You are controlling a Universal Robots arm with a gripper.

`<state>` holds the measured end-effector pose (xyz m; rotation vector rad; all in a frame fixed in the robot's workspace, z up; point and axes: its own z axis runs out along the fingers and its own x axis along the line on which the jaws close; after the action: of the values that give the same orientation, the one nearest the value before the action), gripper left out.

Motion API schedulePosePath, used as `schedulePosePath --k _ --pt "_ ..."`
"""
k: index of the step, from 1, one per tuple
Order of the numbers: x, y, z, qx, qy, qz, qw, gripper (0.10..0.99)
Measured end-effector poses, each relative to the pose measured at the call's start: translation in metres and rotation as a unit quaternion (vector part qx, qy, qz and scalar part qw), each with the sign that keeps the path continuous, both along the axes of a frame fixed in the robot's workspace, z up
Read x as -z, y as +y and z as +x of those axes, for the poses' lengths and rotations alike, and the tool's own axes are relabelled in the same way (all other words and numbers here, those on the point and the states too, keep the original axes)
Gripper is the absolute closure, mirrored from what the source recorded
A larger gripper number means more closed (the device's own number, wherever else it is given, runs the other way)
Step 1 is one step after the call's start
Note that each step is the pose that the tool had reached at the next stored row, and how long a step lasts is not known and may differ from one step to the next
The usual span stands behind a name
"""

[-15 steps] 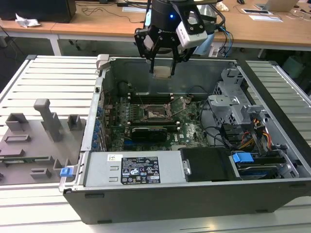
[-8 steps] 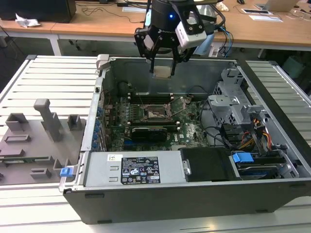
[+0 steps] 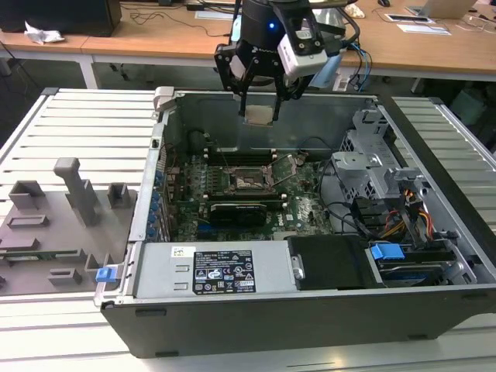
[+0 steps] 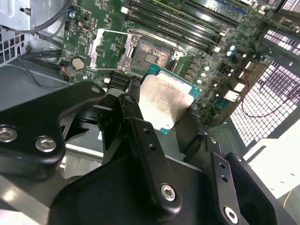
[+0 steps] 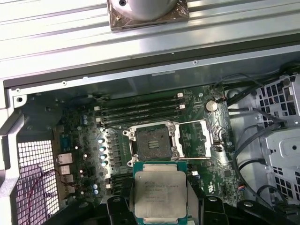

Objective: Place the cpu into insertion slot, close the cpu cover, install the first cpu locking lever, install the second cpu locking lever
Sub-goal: 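Place the cpu into insertion slot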

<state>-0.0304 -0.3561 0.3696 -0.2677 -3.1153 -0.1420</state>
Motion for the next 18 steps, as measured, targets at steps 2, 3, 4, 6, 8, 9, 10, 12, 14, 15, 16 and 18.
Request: schedulePosePath --k 2,3,4,6,8,9,10,12,14,15,16,18 --pt "0.0000 0.0000 0.0000 0.004 0.0000 0.0000 1.0000 0.545" --pt "0.0000 0.0000 0.0000 0.006 0.0000 0.0000 1.0000 0.545" --pt "0.0000 0.0000 0.0000 0.007 0.0000 0.0000 1.0000 0.545" --pt "0.0000 0.0000 0.0000 0.011 0.0000 0.0000 0.9999 0.545" --pt "0.0000 0.0000 0.0000 0.015 0.0000 0.0000 0.9999 0.545" --pt "0.0000 0.0000 0.0000 0.017 0.0000 0.0000 0.9999 0.545" --pt "0.0000 0.0000 0.0000 0.019 0.0000 0.0000 0.9998 0.545" --pt "0.0000 0.0000 0.0000 0.024 0.0000 0.0000 0.9997 0.545" --pt "0.0000 0.0000 0.0000 0.031 0.0000 0.0000 0.9995 0.545" --pt "0.0000 0.0000 0.0000 0.033 0.0000 0.0000 0.9995 0.545" --pt "0.0000 0.0000 0.0000 0.035 0.0000 0.0000 0.9994 0.545" --pt "0.0000 0.0000 0.0000 0.038 0.0000 0.0000 0.9993 0.545"
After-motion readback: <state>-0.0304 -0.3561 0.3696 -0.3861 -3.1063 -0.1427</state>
